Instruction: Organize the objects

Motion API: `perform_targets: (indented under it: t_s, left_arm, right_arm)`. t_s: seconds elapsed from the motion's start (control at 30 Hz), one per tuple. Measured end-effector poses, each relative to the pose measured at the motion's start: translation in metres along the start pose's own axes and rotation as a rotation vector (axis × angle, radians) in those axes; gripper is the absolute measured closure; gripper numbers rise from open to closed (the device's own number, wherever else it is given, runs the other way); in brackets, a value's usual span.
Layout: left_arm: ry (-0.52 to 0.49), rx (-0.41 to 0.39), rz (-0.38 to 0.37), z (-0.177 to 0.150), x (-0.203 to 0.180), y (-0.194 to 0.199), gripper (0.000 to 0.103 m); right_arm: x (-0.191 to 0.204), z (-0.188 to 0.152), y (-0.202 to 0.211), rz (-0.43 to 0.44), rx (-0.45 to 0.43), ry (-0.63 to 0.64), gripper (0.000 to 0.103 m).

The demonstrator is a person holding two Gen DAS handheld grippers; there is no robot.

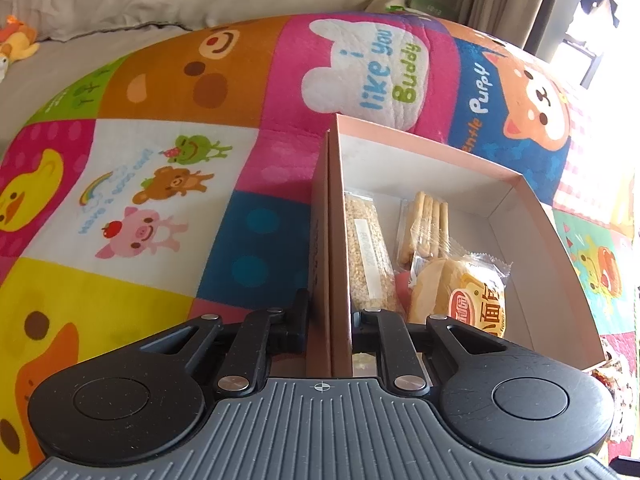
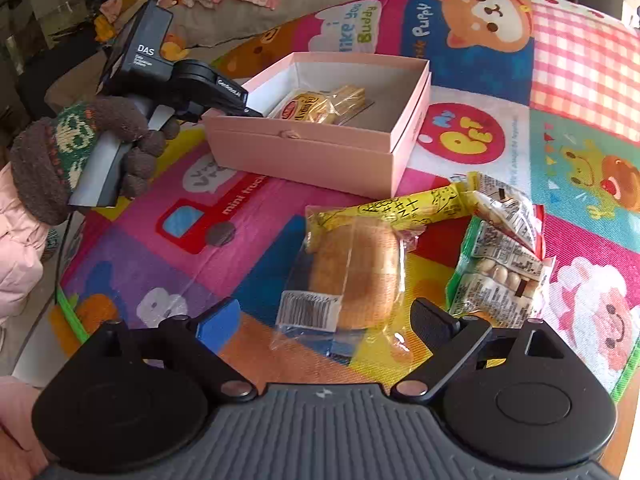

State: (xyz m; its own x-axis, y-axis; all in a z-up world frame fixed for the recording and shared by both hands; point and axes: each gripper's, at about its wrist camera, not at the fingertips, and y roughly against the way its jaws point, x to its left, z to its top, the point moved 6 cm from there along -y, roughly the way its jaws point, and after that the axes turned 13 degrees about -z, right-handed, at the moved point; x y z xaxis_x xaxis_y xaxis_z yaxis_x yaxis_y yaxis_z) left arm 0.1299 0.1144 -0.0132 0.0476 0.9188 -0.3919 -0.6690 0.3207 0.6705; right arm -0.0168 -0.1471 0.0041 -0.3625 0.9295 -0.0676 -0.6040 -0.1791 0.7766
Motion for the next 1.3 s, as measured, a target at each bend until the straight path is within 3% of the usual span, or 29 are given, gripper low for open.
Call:
perform_targets:
  t_s: [0.2,0.33,0.37,0.43,0.57,0.67,0.73,0.9,1.03,1.3]
  left_arm:
    - [-0.004,-0.004,0.003,0.000,-0.001,0.000,0.086]
    - [-0.010,-0.003,0.002,-0.001,-0.001,0.000,0.086]
    - [-0.011,-0.004,0.003,-0.001,-0.001,0.001,0.086]
    - [-0.010,-0.004,0.002,-0.001,-0.001,0.001,0.087]
    - [-0.013,-0.006,0.000,-0.002,0.000,0.001,0.087]
    - [-0.015,-0.007,-0.004,-0.002,0.000,0.001,0.086]
    - [-0.019,-0.008,-0.007,-0.002,0.000,0.002,0.086]
    - [-0.017,-0.015,-0.018,-0.003,0.001,0.002,0.086]
    - [-0.015,-0.019,-0.022,-0.003,0.002,0.002,0.085]
    - [-0.021,-0.016,-0.031,-0.004,0.001,0.002,0.085]
  right_arm:
    - [-0.008,0.006,-0.019,-0.060,0.010,-0.068,0.009]
    - [0.000,0.008,-0.029,-0.049,0.033,-0.045,0.013]
    - [0.004,0.007,-0.029,-0.034,0.038,-0.029,0.024]
    - [0.014,0.005,-0.026,0.027,0.066,-0.012,0.033]
    - [0.024,0.003,-0.017,0.198,0.135,-0.044,0.042]
    - [0.031,0.012,-0.003,0.201,0.113,-0.008,0.044]
    - [0.031,0.025,0.008,0.196,0.077,0.006,0.044]
    - [0.017,0.096,0.035,0.156,-0.070,0.012,0.045]
    - [0.009,0.153,0.029,0.102,-0.154,-0.023,0.045]
    - [0.037,0.218,-0.081,0.117,-0.020,-0.122,0.045]
